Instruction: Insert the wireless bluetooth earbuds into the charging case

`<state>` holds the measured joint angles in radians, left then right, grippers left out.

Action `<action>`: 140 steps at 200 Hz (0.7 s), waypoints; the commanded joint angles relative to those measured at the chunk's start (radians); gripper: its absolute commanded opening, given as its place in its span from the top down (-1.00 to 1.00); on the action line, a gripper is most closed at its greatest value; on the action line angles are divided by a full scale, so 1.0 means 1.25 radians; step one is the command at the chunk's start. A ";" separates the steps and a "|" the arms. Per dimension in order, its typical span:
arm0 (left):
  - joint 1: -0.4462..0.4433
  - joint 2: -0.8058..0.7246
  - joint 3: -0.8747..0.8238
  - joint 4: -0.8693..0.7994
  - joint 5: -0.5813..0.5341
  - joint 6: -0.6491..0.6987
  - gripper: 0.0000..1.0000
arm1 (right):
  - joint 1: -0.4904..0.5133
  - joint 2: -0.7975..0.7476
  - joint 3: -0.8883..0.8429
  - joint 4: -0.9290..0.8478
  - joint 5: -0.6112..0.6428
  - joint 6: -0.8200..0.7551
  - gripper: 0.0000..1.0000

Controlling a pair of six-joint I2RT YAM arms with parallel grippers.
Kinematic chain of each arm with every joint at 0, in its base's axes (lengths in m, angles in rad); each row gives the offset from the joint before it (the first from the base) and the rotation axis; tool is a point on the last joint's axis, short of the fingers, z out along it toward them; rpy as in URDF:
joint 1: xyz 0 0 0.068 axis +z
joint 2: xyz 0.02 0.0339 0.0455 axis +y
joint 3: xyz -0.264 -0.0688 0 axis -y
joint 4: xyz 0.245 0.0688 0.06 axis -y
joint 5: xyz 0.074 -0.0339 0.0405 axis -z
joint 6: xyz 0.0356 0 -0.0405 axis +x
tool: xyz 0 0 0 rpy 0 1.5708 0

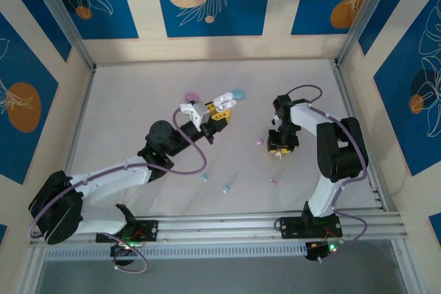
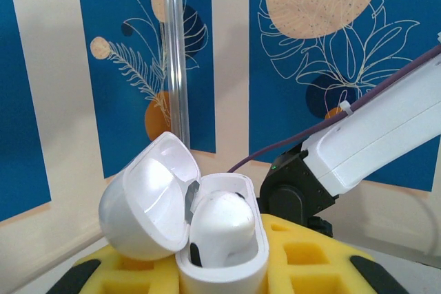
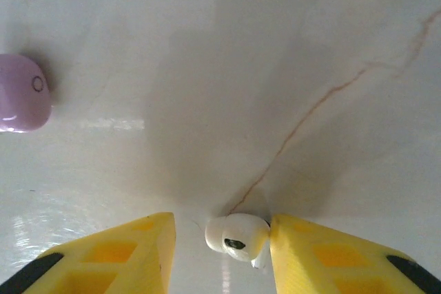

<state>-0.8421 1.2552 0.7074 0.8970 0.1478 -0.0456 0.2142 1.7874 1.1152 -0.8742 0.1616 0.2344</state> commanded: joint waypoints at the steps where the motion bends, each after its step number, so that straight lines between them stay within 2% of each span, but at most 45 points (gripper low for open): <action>1: -0.008 -0.027 -0.002 0.011 -0.005 -0.004 0.70 | 0.005 0.027 0.015 -0.033 0.030 -0.023 0.22; 38: -0.007 -0.033 -0.002 0.006 -0.007 -0.004 0.70 | 0.006 0.034 0.019 -0.029 0.052 -0.028 0.23; 140: -0.007 -0.022 0.005 0.007 -0.004 -0.004 0.70 | 0.006 0.057 0.031 -0.010 0.030 -0.020 0.35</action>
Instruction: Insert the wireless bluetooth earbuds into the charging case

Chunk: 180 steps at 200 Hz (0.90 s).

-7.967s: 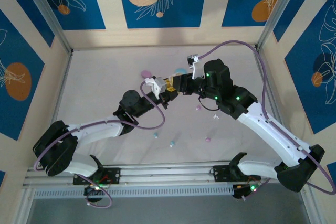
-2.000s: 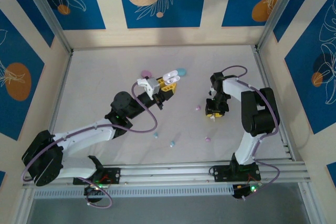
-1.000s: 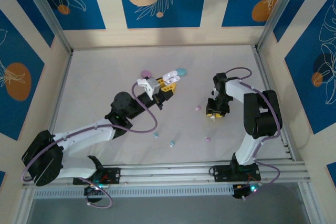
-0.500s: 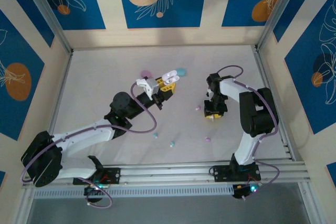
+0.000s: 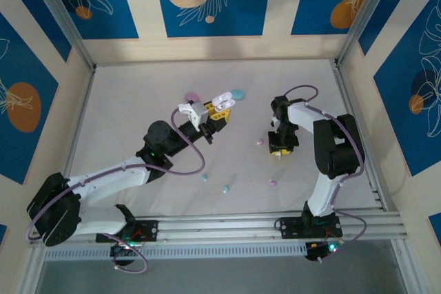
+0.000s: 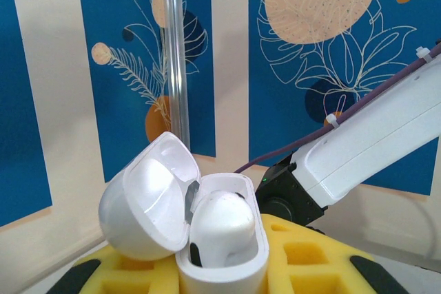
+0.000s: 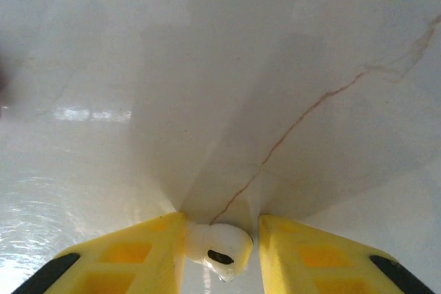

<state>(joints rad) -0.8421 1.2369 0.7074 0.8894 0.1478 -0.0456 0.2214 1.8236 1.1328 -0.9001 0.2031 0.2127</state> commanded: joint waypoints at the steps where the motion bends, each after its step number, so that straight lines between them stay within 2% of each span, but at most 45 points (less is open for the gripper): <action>1: -0.007 -0.008 0.005 0.013 -0.004 -0.005 0.70 | 0.000 0.028 0.017 0.011 -0.003 -0.002 0.35; 32: -0.007 -0.009 0.005 0.008 -0.007 -0.003 0.70 | 0.000 0.026 0.019 0.009 -0.004 0.006 0.46; 85: -0.007 -0.002 0.006 0.009 -0.010 0.000 0.70 | 0.007 -0.063 0.021 0.001 -0.016 0.018 0.46; 141: -0.007 0.017 0.012 0.018 -0.004 -0.011 0.70 | 0.058 -0.326 0.103 0.009 -0.024 0.049 0.44; 155: -0.007 0.025 0.016 0.024 0.002 -0.018 0.70 | 0.078 -0.392 0.130 0.039 -0.030 0.054 0.45; 180: -0.007 0.045 0.022 0.040 0.015 -0.036 0.70 | 0.157 -0.504 0.144 0.151 -0.003 0.043 0.45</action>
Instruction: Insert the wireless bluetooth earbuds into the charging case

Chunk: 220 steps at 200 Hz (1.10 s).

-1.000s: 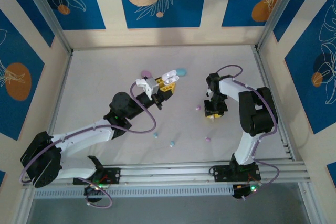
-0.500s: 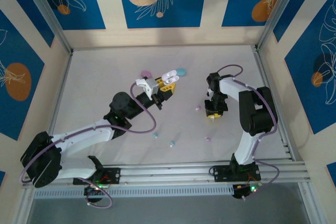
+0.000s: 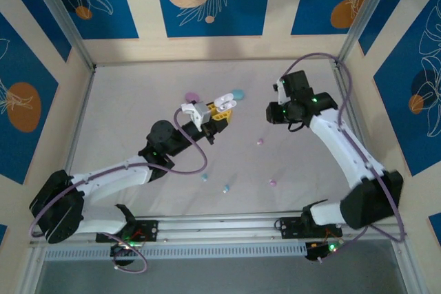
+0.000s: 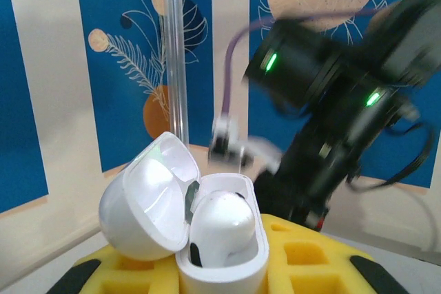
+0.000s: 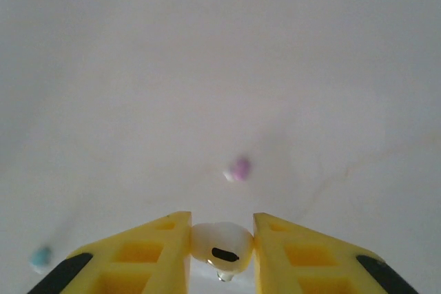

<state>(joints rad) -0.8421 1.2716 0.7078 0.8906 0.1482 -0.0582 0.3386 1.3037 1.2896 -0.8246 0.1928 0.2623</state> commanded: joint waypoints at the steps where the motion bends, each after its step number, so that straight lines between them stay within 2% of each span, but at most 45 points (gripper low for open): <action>1: -0.007 0.017 0.022 0.039 0.015 -0.026 0.70 | 0.068 -0.093 0.019 0.095 0.008 0.003 0.45; 32: -0.007 0.034 0.029 0.051 0.030 -0.039 0.70 | 0.183 -0.164 0.034 0.209 0.084 -0.032 0.44; 73: -0.009 0.042 0.031 0.064 0.037 -0.050 0.70 | 0.261 -0.170 0.039 0.285 0.077 -0.043 0.44; 220: -0.013 0.033 0.031 0.067 0.039 -0.056 0.69 | 0.280 -0.135 0.018 0.304 -0.036 -0.035 0.43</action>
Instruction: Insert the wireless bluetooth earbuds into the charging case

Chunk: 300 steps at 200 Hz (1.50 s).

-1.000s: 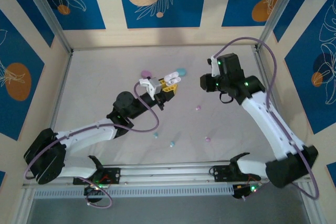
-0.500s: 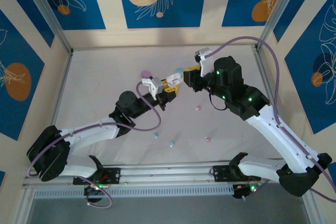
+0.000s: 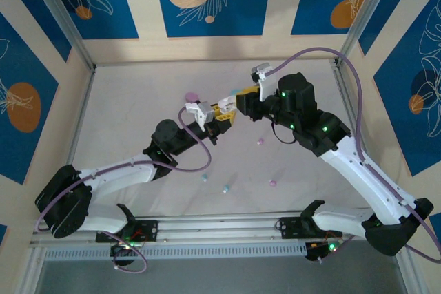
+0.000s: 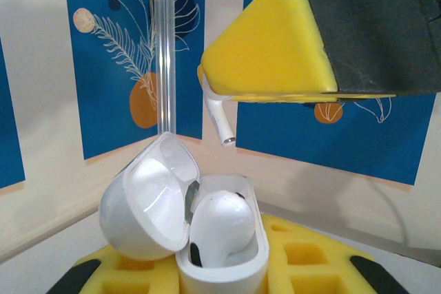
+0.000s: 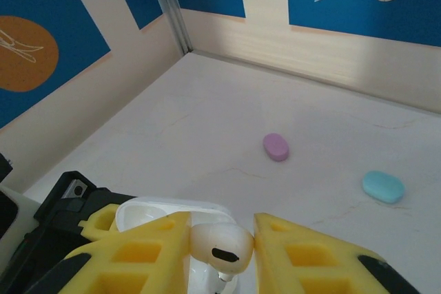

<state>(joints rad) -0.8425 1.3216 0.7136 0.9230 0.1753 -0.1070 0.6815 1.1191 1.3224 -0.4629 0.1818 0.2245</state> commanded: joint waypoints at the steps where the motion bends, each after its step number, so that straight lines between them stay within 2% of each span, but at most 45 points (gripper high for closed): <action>1: -0.013 -0.006 0.027 0.040 0.016 -0.017 0.69 | 0.006 0.013 -0.009 0.014 -0.028 -0.006 0.43; 77: -0.012 -0.008 0.034 0.039 0.012 -0.016 0.69 | 0.011 0.040 -0.003 -0.014 -0.012 -0.049 0.43; 123: -0.012 -0.008 0.032 0.051 -0.008 -0.016 0.69 | 0.011 0.033 -0.015 -0.056 -0.081 -0.105 0.43; 177: -0.012 -0.003 0.035 0.056 -0.013 -0.015 0.70 | 0.005 0.017 -0.038 -0.057 -0.125 -0.102 0.43; 247: -0.012 0.000 0.041 0.052 0.010 -0.010 0.70 | -0.017 0.016 -0.038 -0.080 -0.153 -0.078 0.32; 300: -0.012 -0.001 0.043 0.048 0.023 -0.008 0.70 | -0.046 0.010 -0.024 -0.077 -0.170 -0.024 0.13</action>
<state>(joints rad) -0.8440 1.3254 0.7155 0.9108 0.1829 -0.1219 0.6449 1.1484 1.2942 -0.5140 0.0078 0.1410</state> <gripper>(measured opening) 0.227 0.411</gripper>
